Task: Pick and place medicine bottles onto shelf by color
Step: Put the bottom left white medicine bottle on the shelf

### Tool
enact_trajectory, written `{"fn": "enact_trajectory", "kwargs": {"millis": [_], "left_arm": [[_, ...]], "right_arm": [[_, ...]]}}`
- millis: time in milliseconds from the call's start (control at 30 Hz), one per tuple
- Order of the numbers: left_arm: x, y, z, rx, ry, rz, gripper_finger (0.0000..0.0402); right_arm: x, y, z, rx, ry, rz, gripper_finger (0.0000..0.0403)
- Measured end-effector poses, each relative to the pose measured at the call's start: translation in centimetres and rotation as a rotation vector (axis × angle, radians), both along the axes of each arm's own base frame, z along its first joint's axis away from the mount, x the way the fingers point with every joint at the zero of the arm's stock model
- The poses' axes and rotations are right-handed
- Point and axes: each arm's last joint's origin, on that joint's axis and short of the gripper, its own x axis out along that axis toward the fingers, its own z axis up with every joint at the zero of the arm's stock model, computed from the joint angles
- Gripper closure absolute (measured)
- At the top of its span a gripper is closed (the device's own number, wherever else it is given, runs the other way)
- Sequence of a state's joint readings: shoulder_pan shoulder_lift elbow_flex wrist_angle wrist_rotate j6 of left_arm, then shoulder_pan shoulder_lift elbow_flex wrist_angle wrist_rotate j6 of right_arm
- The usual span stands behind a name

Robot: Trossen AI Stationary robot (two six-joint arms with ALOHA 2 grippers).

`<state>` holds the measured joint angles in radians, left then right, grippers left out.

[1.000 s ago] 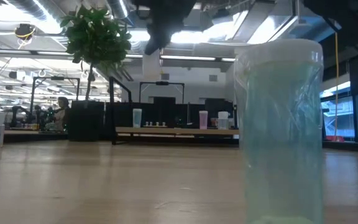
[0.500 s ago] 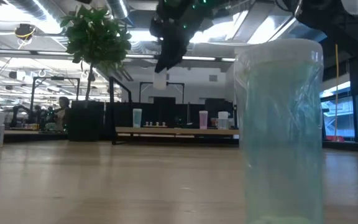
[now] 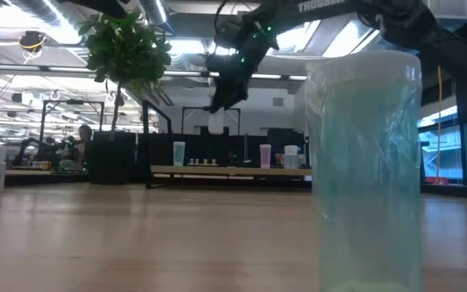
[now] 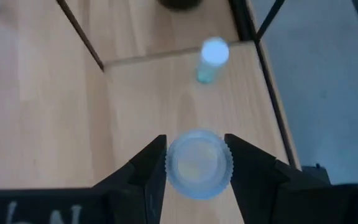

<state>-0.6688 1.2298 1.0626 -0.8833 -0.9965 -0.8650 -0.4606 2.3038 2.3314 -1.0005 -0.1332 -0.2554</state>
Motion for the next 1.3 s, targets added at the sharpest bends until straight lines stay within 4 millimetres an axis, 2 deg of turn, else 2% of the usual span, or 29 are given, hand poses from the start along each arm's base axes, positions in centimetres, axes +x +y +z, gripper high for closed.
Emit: {"fn": "enact_trajectory", "kwargs": {"millis": [167, 500, 767, 1067, 1300], "left_arm": [[0.2, 0.4, 0.0, -0.006, 0.007, 0.014, 0.0166], [0.3, 0.3, -0.1, -0.03, 0.024, -0.001, 0.0166], [0.3, 0.3, -0.1, -0.031, 0.023, 0.0, 0.0166], [0.3, 0.3, -0.1, -0.034, 0.025, -0.001, 0.0166], [0.3, 0.3, -0.1, -0.034, 0.025, -0.001, 0.0166]], "right_arm": [[0.7, -0.6, -2.4, -0.052, 0.067, -0.028, 0.0251], [1.3, -1.8, -5.3, -0.026, 0.101, -0.056, 0.0251], [1.6, -2.6, -6.2, -0.045, 0.102, -0.07, 0.0251], [1.0, -3.6, -6.3, -0.041, 0.107, -0.122, 0.0251], [0.9, -3.6, -6.3, -0.036, 0.12, -0.122, 0.0251]]}}
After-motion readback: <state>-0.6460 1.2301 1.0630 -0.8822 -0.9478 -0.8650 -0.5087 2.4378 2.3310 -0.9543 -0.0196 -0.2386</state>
